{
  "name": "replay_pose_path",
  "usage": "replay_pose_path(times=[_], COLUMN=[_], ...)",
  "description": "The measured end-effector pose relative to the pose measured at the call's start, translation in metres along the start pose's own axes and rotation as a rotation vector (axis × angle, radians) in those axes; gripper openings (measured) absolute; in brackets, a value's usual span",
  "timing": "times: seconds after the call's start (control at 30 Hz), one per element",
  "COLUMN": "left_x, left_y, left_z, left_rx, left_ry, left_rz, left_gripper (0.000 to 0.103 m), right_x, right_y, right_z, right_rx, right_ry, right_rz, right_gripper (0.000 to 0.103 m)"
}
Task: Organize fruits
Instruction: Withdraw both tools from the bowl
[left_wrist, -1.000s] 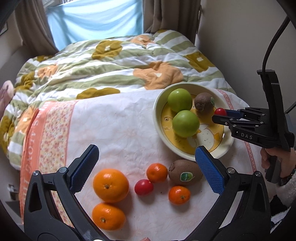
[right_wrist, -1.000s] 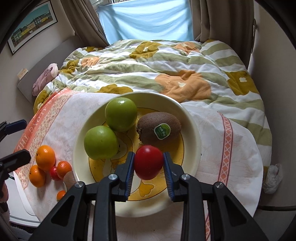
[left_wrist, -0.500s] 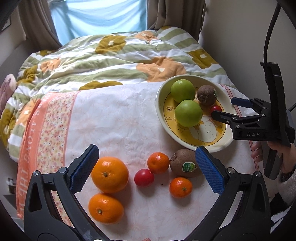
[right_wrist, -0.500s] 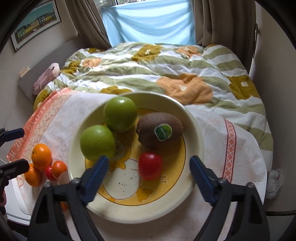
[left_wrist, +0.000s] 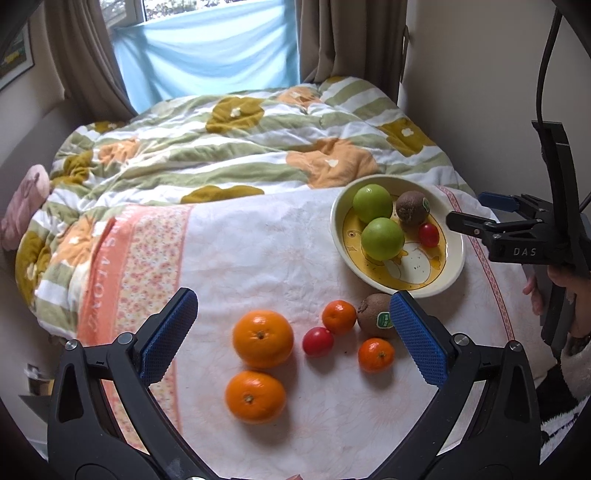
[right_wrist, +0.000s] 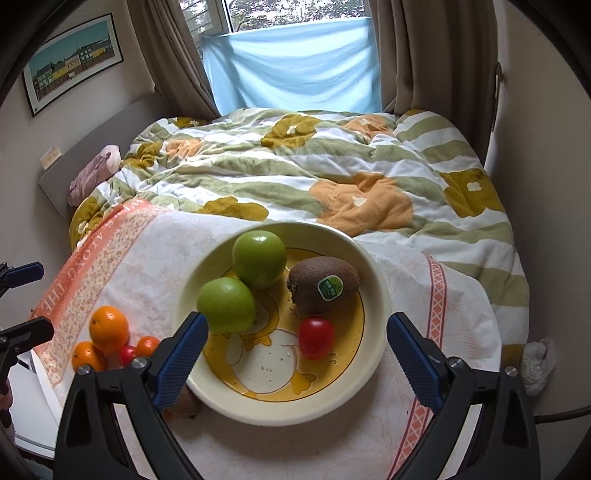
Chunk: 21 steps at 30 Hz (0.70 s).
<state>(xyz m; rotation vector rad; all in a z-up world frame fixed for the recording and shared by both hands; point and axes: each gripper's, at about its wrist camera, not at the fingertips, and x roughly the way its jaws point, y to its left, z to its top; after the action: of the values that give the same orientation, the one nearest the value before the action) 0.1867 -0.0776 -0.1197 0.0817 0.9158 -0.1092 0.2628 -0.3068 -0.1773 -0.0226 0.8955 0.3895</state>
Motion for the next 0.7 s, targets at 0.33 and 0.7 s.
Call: replay_pose_path(times=[0.33, 0.7], left_x=[-0.061, -0.077], left_y=[0.051, 0.09], left_z=[-0.019, -0.045], left_rx=[0.02, 0.073], left_ry=[-0.078, -0.081], left_rz=[-0.022, -0.124], left_gripper=[0.103, 0.103], right_x=[-0.071, -0.106], right_y=[0.048, 0.117], right_z=[-0.005, -0.036], right_rx=[0.065, 0.207], right_ry=[-0.029, -0.092], right_rz=[-0.085, -0.155], right_gripper=[0.097, 0.097])
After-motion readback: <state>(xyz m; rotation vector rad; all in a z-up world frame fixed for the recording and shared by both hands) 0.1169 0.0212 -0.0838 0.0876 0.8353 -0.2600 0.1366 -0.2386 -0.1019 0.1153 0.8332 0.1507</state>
